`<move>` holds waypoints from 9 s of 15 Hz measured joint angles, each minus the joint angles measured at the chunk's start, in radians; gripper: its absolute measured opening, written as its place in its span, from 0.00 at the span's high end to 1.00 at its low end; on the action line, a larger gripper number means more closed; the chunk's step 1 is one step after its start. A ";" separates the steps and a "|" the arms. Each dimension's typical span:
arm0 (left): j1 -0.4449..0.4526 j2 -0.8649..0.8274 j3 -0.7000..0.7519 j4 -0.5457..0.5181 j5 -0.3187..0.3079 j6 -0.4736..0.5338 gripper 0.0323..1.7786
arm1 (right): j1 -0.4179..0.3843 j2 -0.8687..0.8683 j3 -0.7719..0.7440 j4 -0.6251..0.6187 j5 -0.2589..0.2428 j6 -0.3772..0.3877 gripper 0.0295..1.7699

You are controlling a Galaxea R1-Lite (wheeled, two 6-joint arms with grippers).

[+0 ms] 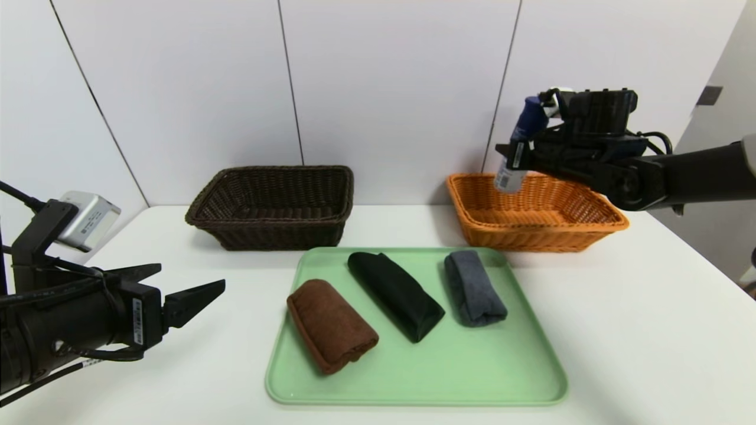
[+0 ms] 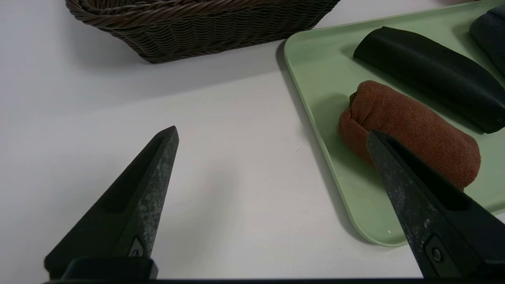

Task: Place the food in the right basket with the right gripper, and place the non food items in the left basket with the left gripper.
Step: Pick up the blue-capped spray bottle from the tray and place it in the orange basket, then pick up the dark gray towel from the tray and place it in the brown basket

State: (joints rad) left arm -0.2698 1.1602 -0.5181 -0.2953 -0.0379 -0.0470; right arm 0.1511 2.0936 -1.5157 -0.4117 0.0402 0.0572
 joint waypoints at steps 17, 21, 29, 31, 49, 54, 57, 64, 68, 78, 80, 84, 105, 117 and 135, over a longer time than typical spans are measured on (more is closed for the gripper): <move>0.000 0.001 0.001 0.000 -0.001 0.003 0.05 | 0.004 0.117 0.084 -0.127 -0.023 -0.004 0.55; -0.001 0.006 0.001 0.000 -0.001 0.005 0.05 | 0.004 0.135 0.075 -0.157 -0.022 -0.003 0.55; 0.000 0.010 0.004 0.000 -0.001 0.005 0.05 | 0.002 0.164 0.083 -0.236 -0.028 -0.025 0.30; 0.000 0.010 0.004 0.000 -0.001 0.006 0.05 | 0.002 0.156 0.097 -0.240 -0.020 -0.019 0.24; -0.004 -0.027 -0.174 0.167 0.046 -0.040 0.05 | 0.069 -0.425 -0.042 0.510 -0.049 -0.113 0.05; -0.061 -0.052 -0.390 0.553 0.045 -0.041 0.05 | 0.120 -0.534 -0.306 1.100 -0.052 -0.110 0.04; -0.110 -0.048 -0.493 0.759 0.043 -0.041 0.05 | 0.163 -0.527 -0.355 1.338 -0.054 -0.026 0.04; -0.143 -0.025 -0.528 0.808 0.044 -0.057 0.05 | 0.377 -0.357 -0.425 1.468 -0.143 0.331 0.04; -0.163 -0.024 -0.521 0.809 0.043 -0.082 0.05 | 0.445 -0.259 -0.426 1.477 -0.227 0.398 0.04; -0.191 -0.042 -0.507 0.808 0.044 -0.083 0.05 | 0.453 -0.021 -0.428 1.489 -0.305 0.446 0.04; -0.191 -0.049 -0.503 0.809 0.043 -0.082 0.05 | 0.452 0.007 -0.428 1.484 -0.311 0.447 0.04; -0.192 -0.058 -0.494 0.808 0.043 -0.082 0.05 | 0.451 0.044 -0.428 1.441 -0.311 0.471 0.04; -0.192 -0.050 -0.489 0.794 0.043 -0.076 0.05 | 0.442 0.148 -0.430 1.372 -0.315 0.478 0.04; -0.192 -0.039 -0.488 0.791 0.045 -0.077 0.05 | 0.442 0.158 -0.427 1.373 -0.342 0.474 0.89; -0.192 -0.056 -0.462 0.799 0.054 -0.079 0.05 | 0.581 -0.080 -0.423 0.636 -0.138 0.331 0.89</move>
State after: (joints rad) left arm -0.4617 1.1040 -0.9804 0.5032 0.0157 -0.1260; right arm 0.7326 2.0138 -1.9387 0.2245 -0.0977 0.3887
